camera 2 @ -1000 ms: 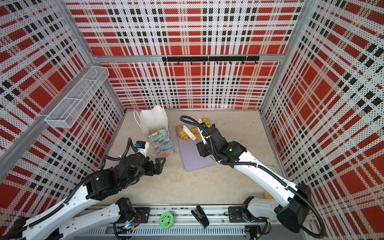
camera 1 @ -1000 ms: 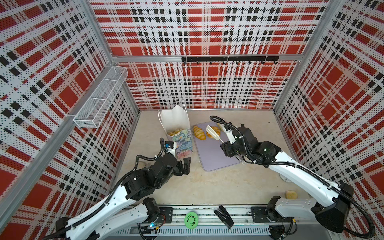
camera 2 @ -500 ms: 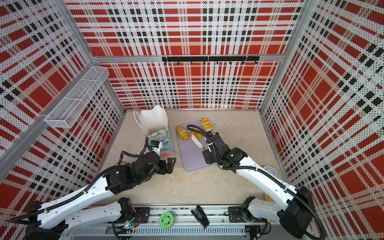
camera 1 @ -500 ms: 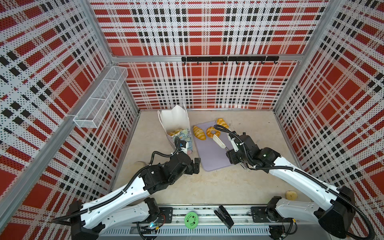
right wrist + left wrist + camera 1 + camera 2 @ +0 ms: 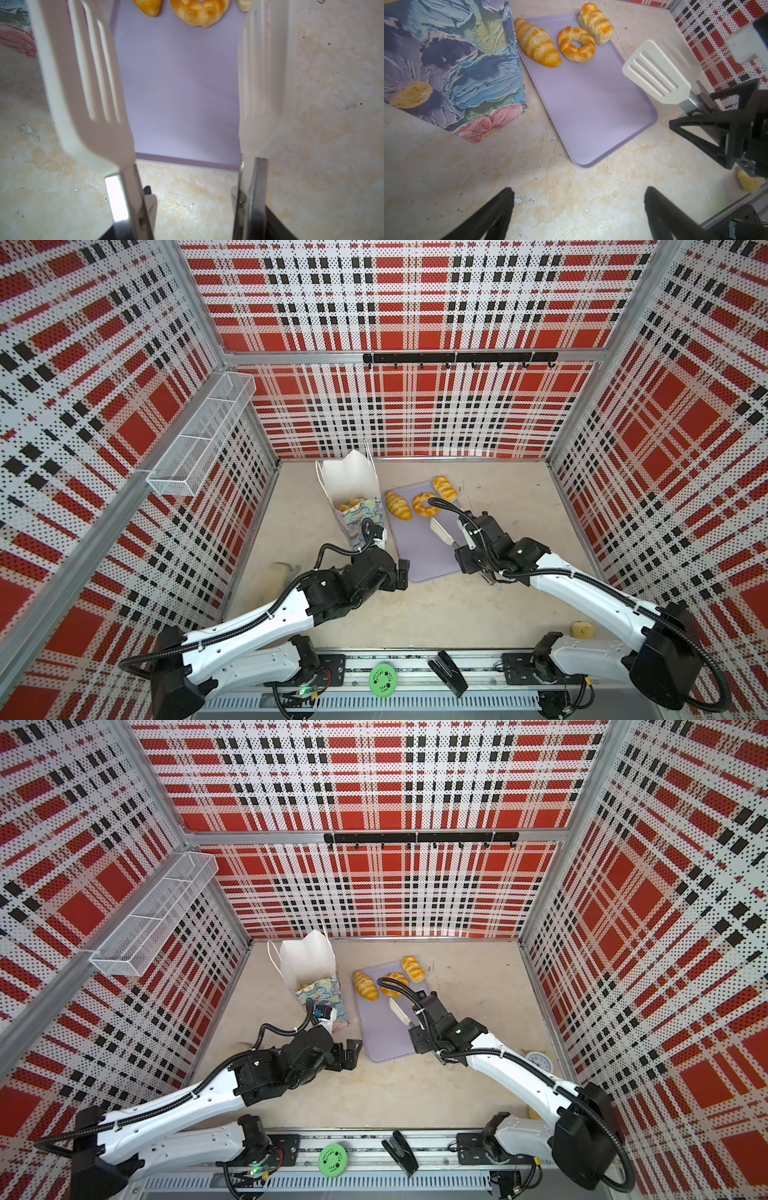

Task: Place the fake bread into the paper bag
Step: 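Move the open tongs back over the bread tray toward the remaining breads, then lower the open tongs with the right gripper over the small striped croissant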

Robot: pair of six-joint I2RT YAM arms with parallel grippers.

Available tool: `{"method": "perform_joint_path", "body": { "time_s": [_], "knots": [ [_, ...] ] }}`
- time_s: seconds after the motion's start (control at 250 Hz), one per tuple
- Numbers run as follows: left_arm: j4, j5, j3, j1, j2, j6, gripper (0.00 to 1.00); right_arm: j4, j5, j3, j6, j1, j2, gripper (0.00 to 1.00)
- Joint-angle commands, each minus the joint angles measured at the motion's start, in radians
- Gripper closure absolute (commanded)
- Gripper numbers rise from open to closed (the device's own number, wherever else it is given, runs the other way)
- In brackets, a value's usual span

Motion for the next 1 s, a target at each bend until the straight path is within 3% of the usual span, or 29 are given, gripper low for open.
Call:
{"method": "perform_joint_path", "body": {
  "time_s": [0.0,0.276,0.652,0.996],
  "knots": [
    [0.043,-0.007,-0.027,-0.005,0.002,-0.021,0.01,0.074,-0.004,-0.006,0.021,-0.005,0.016,0.33],
    [0.062,-0.011,-0.127,0.009,-0.067,-0.055,0.01,0.100,-0.004,-0.001,0.023,-0.005,0.111,0.35],
    [0.060,0.063,-0.266,0.096,-0.177,-0.072,0.01,0.127,-0.041,0.114,0.009,0.001,0.325,0.40],
    [0.071,0.080,-0.337,0.122,-0.208,-0.056,0.01,0.129,0.025,0.267,-0.061,0.029,0.496,0.39]
  ]
}}
